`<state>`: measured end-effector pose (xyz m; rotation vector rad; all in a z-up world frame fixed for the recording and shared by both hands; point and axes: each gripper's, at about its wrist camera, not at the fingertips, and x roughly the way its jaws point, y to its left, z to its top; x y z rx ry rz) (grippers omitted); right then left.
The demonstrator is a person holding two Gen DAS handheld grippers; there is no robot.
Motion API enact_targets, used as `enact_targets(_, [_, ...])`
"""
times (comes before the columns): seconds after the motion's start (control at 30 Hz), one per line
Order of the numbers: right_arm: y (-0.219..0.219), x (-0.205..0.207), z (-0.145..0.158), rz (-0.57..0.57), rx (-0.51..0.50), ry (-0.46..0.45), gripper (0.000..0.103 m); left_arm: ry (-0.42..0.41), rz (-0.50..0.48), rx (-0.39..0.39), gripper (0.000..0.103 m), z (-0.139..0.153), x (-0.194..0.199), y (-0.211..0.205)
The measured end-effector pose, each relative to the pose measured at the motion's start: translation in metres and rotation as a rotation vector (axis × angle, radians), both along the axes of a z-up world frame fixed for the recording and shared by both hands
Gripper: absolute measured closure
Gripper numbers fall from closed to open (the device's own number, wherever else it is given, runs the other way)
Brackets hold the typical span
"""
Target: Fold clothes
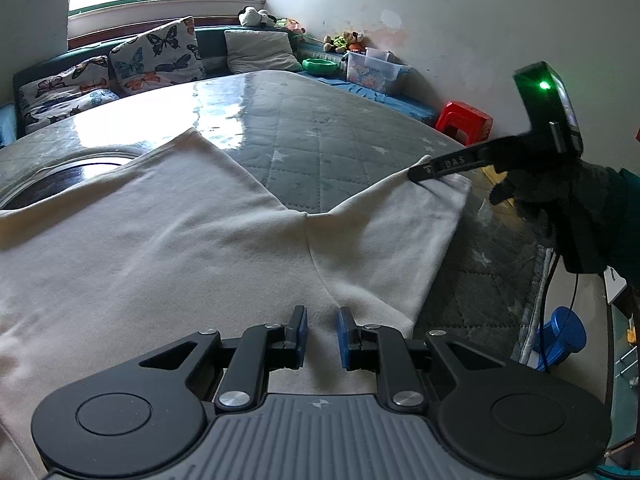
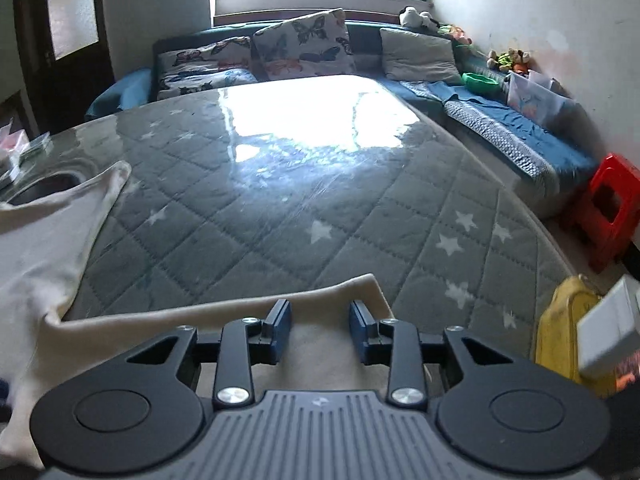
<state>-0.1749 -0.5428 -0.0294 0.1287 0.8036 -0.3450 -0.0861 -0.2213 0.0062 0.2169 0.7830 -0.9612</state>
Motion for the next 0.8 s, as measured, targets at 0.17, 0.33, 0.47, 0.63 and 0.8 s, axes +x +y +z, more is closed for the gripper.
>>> enact_targets(0.17, [-0.002, 0.019, -0.002, -0.007, -0.030, -0.006, 0.072, -0.002, 0.010, -0.001, 0.085, 0.001, -0.001, 0.000])
enact_targets(0.33, [-0.001, 0.025, 0.003, 0.023, -0.042, 0.015, 0.070, -0.002, 0.020, -0.002, 0.082, 0.007, -0.003, 0.006])
enact_targets(0.47, [0.014, 0.024, 0.015, 0.073, -0.072, 0.002, 0.065, -0.019, 0.047, -0.010, 0.079, 0.016, -0.003, 0.020])
enact_targets(0.63, [0.044, 0.023, 0.029, 0.196, -0.064, -0.023, 0.063, -0.044, 0.112, -0.036, 0.079, 0.029, 0.000, 0.049])
enact_targets(0.8, [0.089, 0.025, 0.036, 0.360, -0.042, -0.040, 0.060, -0.035, 0.226, -0.046, 0.079, 0.031, 0.009, 0.086])
